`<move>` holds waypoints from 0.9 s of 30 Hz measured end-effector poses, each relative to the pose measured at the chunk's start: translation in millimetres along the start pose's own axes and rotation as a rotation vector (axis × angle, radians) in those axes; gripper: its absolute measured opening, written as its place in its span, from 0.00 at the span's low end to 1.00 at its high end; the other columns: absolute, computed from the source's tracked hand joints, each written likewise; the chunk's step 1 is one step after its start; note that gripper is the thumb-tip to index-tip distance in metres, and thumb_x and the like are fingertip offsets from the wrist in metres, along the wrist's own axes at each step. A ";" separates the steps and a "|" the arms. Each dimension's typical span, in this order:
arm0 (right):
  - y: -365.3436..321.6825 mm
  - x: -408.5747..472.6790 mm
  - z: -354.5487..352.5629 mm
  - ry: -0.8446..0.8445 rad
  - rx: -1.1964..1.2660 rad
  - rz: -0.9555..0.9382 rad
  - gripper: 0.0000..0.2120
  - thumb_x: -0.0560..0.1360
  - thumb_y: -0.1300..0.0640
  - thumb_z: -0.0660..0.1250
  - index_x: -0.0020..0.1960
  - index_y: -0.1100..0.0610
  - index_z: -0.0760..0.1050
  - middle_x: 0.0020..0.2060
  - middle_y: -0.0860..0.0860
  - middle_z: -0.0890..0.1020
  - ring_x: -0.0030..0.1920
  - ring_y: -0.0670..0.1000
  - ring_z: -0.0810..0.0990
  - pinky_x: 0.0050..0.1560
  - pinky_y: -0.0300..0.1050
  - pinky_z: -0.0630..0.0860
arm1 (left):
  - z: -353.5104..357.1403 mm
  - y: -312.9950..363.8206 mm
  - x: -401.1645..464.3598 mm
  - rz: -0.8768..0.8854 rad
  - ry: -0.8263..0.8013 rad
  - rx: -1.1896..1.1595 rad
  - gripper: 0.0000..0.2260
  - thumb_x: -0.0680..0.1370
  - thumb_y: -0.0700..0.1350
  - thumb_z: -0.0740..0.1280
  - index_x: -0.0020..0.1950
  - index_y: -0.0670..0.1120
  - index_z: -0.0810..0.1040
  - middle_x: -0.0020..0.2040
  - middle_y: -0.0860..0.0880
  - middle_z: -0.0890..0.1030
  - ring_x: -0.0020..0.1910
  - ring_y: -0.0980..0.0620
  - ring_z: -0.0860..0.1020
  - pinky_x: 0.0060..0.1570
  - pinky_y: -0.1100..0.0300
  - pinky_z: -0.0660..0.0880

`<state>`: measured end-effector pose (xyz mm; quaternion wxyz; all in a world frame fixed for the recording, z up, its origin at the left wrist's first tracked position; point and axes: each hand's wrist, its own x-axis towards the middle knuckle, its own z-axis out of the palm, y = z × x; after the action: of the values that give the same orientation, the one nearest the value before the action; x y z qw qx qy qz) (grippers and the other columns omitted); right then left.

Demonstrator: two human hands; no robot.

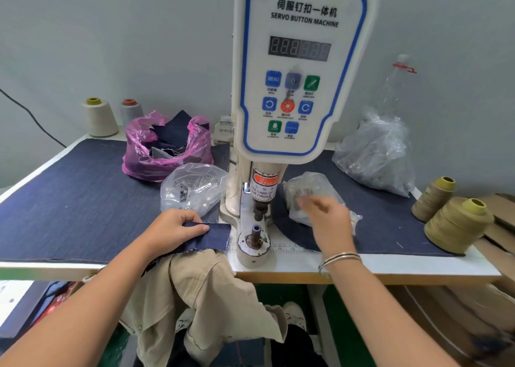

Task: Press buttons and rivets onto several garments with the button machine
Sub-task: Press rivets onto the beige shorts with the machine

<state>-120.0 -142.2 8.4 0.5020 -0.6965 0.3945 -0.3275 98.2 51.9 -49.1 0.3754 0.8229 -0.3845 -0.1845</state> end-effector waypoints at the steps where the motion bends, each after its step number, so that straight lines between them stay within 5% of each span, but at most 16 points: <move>1: -3.3 -15.5 10.7 -0.114 0.181 0.210 0.03 0.72 0.56 0.72 0.44 0.55 0.80 0.36 0.50 0.80 0.37 0.47 0.79 0.38 0.35 0.73 | -0.2 0.0 -0.4 0.002 0.001 0.000 0.10 0.74 0.48 0.73 0.32 0.55 0.80 0.35 0.51 0.82 0.36 0.56 0.78 0.42 0.58 0.73; 3: -5.2 -39.1 27.4 -0.265 0.431 0.501 0.04 0.72 0.60 0.71 0.45 0.60 0.78 0.30 0.52 0.78 0.27 0.47 0.77 0.30 0.38 0.74 | -0.1 0.2 -1.4 0.006 0.005 0.002 0.10 0.74 0.47 0.73 0.32 0.54 0.80 0.34 0.51 0.81 0.34 0.57 0.77 0.41 0.58 0.73; 6: -9.4 -48.3 38.7 -0.326 0.620 0.659 0.05 0.73 0.61 0.71 0.45 0.63 0.77 0.25 0.52 0.76 0.21 0.46 0.74 0.21 0.35 0.70 | 0.4 0.8 -1.8 0.004 0.011 0.005 0.10 0.74 0.47 0.73 0.32 0.52 0.80 0.34 0.50 0.82 0.35 0.55 0.77 0.41 0.58 0.73; 27: -23.5 -52.1 42.4 -0.382 1.232 1.007 0.08 0.67 0.62 0.68 0.42 0.67 0.77 0.22 0.54 0.76 0.19 0.48 0.75 0.19 0.35 0.72 | -0.4 1.5 -2.0 0.000 0.000 -0.023 0.10 0.74 0.47 0.73 0.33 0.53 0.81 0.35 0.52 0.83 0.38 0.54 0.79 0.45 0.57 0.75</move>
<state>-103.4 -73.5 15.8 0.9403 -0.0788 0.3168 -0.0965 96.4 53.0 -47.6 0.3849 0.8186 -0.3821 -0.1891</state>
